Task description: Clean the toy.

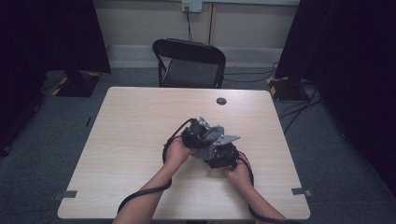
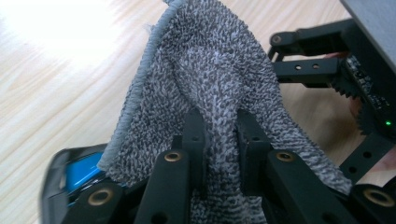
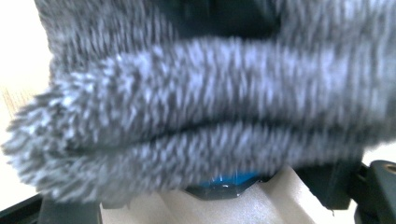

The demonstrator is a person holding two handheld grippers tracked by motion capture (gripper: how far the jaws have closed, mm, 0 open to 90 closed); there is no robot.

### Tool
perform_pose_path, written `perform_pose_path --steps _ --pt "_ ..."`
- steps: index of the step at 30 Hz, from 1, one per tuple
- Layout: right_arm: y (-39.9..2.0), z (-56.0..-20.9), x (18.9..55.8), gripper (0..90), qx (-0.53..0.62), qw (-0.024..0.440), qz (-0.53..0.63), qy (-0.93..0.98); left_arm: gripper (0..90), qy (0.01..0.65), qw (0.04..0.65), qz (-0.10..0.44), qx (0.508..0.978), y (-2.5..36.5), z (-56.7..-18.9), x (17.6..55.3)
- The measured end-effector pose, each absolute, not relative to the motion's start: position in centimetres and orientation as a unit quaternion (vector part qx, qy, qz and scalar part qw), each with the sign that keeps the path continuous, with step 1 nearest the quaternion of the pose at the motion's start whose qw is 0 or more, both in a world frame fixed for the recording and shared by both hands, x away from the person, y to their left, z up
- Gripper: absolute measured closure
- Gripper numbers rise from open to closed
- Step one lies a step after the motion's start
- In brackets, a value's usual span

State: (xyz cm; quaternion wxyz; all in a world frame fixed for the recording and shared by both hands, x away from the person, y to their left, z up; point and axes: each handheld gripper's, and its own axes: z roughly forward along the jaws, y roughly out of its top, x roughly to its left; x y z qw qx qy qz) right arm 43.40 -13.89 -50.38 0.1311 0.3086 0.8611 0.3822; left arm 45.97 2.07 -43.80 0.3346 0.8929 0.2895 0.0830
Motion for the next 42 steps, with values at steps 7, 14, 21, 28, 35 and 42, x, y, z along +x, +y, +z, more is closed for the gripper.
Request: perform_pose_path --steps 7,14,21,28,35,42 --pt "-13.9 -50.4 43.4 23.9 0.309 0.131 0.382 0.861 77.1 0.275 0.315 0.090 0.904 1.3 -45.1 45.6" --pt "-13.9 -50.4 43.4 23.9 0.309 0.131 0.382 0.861 77.0 0.264 0.315 0.100 0.906 1.3 -45.1 45.4" --pt "-13.9 -50.4 43.4 23.9 0.309 0.130 0.382 0.861 76.8 0.259 0.316 0.108 0.907 1.6 -45.0 45.5" --pt "-13.9 -50.4 43.4 24.0 0.309 0.131 0.382 0.861 76.5 0.263 0.314 0.112 0.905 1.9 -44.8 45.7" --pt "-13.9 -50.4 43.4 24.0 0.309 0.131 0.382 0.861 76.2 0.270 0.310 0.123 0.903 2.5 -44.5 46.3" --pt "-13.9 -50.4 43.4 24.0 0.309 0.131 0.382 0.861 76.0 0.281 0.311 0.117 0.900 3.1 -44.4 46.9"
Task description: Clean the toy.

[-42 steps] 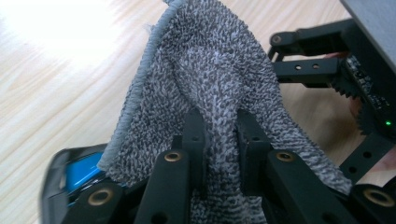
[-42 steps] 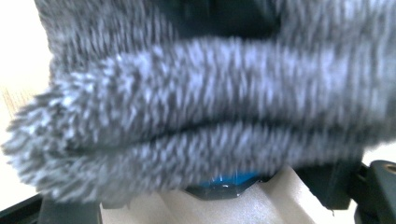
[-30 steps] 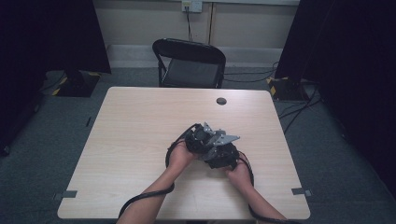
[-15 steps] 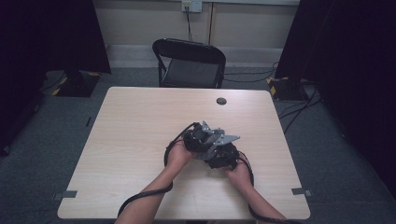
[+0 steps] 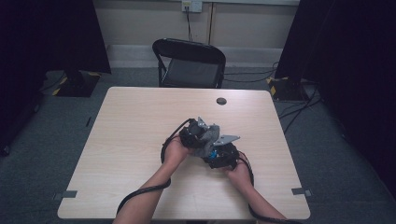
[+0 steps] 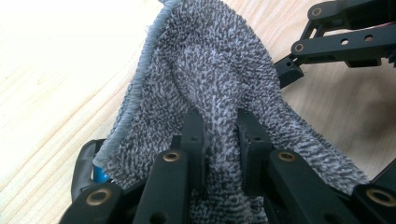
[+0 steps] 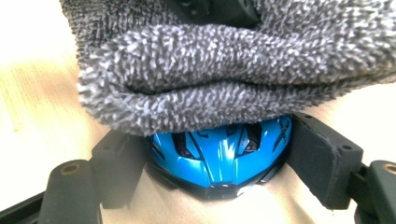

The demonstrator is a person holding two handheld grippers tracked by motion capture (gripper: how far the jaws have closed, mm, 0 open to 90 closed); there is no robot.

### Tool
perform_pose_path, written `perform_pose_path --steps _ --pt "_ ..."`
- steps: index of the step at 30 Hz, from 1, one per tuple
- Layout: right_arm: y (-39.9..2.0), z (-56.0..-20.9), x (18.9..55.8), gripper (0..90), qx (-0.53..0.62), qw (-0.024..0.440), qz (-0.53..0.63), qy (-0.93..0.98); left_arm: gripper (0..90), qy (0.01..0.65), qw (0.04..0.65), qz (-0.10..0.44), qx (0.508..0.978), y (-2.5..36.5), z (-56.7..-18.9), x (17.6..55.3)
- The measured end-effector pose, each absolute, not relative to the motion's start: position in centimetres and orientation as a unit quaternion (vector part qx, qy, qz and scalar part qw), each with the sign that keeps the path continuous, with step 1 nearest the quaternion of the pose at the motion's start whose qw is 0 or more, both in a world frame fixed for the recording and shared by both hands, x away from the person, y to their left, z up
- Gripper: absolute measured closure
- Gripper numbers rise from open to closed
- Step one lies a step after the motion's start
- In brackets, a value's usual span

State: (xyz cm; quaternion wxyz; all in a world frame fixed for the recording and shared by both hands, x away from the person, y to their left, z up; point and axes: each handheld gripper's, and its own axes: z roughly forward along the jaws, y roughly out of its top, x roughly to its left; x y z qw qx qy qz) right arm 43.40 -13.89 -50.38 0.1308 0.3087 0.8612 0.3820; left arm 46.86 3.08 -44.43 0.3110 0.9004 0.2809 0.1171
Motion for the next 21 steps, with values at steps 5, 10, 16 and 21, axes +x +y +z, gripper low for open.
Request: perform_pose_path --steps 5,10,16,21 --pt "-13.9 -50.4 43.4 24.0 0.309 0.131 0.382 0.861 76.1 0.283 0.310 0.115 0.900 3.1 -44.3 47.0" --pt "-13.9 -50.4 43.4 24.0 0.309 0.131 0.382 0.861 76.2 0.290 0.310 0.114 0.898 3.4 -44.3 47.2" --pt "-13.9 -50.4 43.4 24.0 0.308 0.131 0.382 0.861 76.3 0.300 0.309 0.119 0.895 3.9 -44.2 47.5" --pt "-13.9 -50.4 43.4 24.0 0.308 0.131 0.382 0.861 76.4 0.315 0.306 0.120 0.890 4.5 -44.2 47.9"
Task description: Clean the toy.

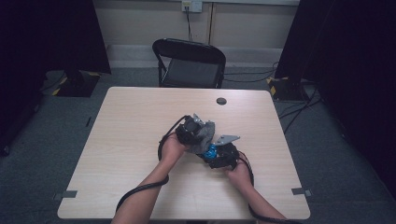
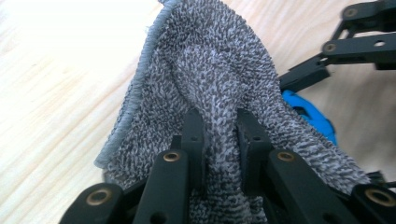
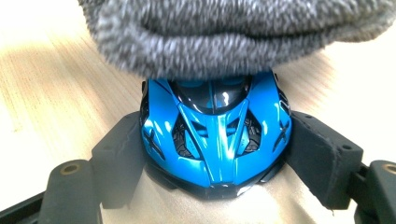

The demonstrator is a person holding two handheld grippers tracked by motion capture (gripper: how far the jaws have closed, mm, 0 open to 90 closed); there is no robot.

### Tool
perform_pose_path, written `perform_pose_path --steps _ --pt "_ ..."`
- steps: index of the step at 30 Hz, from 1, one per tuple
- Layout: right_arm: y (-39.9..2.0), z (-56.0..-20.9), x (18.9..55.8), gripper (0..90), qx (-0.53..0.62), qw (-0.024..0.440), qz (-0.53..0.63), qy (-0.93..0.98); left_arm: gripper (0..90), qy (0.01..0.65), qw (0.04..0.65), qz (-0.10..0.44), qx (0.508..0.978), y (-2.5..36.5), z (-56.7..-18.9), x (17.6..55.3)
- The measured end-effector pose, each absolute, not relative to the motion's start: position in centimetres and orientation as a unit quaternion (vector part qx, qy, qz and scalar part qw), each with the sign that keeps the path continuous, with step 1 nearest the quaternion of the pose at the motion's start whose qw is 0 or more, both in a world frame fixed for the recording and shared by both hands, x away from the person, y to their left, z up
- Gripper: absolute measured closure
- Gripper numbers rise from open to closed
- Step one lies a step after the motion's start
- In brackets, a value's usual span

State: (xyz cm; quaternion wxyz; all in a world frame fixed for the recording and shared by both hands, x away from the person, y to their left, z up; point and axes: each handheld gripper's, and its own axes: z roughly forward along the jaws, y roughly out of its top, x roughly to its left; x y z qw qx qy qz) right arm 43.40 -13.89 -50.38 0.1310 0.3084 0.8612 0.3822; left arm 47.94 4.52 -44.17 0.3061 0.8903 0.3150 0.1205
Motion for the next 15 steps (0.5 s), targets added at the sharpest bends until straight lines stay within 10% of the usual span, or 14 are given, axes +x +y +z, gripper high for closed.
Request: perform_pose_path --steps 15 --pt "-13.9 -50.4 43.4 24.0 0.308 0.131 0.382 0.861 76.4 0.343 0.295 0.130 0.882 6.2 -44.3 49.1"
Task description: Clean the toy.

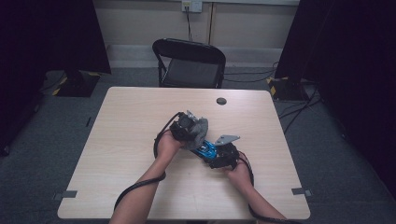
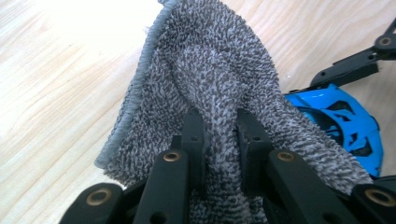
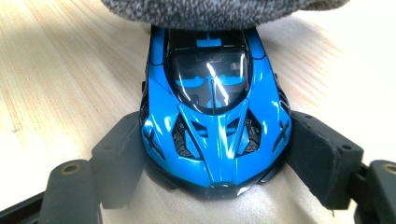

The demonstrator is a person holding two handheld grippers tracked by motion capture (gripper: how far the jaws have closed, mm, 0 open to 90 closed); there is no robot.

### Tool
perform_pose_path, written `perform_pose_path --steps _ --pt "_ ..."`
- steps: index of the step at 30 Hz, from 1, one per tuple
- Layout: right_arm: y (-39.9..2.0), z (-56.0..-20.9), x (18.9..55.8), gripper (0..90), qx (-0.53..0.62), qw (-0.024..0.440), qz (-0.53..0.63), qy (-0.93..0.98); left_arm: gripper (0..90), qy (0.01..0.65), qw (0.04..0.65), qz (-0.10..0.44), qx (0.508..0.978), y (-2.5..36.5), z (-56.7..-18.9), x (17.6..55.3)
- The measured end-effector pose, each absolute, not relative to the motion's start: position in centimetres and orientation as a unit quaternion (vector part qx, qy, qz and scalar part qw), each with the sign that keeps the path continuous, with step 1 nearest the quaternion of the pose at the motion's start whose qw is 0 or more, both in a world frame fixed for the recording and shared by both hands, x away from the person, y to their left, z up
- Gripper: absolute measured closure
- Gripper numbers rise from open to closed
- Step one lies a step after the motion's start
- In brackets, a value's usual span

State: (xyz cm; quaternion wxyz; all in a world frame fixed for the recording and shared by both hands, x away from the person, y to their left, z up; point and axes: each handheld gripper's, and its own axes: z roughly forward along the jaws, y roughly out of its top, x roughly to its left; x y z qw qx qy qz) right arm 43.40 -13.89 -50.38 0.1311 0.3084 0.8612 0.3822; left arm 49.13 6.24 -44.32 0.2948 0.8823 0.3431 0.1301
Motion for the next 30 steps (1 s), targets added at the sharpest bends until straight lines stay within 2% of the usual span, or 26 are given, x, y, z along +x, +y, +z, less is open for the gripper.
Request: perform_pose_path --steps 30 --pt "-13.9 -50.4 43.4 24.0 0.309 0.131 0.382 0.861 76.3 0.375 0.285 0.149 0.869 8.9 -44.5 50.5"
